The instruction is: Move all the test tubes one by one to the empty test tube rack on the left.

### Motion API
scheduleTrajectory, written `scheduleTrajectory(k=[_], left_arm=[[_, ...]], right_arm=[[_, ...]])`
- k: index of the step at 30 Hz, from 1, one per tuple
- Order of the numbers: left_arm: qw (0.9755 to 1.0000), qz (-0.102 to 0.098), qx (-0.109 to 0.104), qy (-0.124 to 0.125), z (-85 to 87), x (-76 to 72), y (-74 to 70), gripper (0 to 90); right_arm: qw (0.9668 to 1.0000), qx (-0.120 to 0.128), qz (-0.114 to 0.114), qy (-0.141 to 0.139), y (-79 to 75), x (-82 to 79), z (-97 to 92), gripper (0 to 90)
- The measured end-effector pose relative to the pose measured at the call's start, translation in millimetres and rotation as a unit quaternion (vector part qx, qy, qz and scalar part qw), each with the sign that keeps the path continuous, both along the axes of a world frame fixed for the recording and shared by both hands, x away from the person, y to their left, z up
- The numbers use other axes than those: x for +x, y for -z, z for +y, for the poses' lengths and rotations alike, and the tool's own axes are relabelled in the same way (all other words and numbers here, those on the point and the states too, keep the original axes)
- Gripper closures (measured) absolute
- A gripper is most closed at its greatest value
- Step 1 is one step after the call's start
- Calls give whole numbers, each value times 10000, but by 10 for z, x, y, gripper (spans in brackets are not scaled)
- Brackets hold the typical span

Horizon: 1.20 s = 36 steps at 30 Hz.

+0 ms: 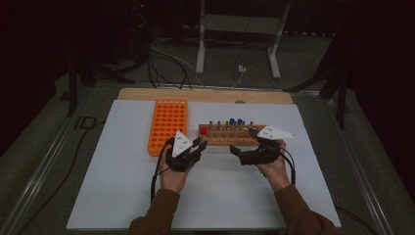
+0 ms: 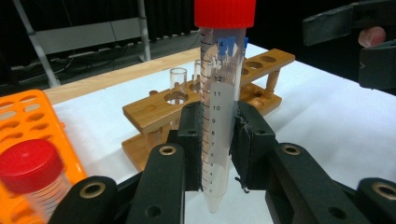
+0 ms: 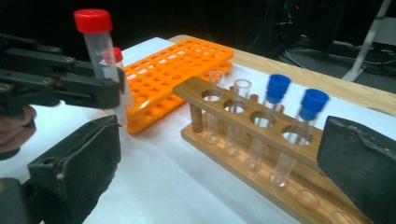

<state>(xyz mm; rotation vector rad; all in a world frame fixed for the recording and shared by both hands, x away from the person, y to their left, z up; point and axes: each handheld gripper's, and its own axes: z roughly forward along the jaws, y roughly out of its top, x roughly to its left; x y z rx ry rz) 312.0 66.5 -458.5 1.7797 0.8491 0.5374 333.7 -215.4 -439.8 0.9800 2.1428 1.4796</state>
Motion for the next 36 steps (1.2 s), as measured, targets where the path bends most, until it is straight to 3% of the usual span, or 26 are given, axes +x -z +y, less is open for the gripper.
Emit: scheduleTrajectory(k=[14, 25, 31, 36], left_arm=[[9999, -12, -141, 14, 237, -49, -55, 748], [9997, -89, -239, -53, 446, -89, -73, 748], [9992, -169, -255, -260, 583, -88, -83, 748], [9984, -198, -150, -510, 686, -60, -41, 747]], right_arm=[[9996, 5, -60, 291, 87, -133, -268, 2], [9986, 275, -47, 453, 115, -176, -438, 2], [9981, 351, -79, 500, 108, -182, -456, 2], [9982, 302, -77, 503, 125, -183, -445, 2]])
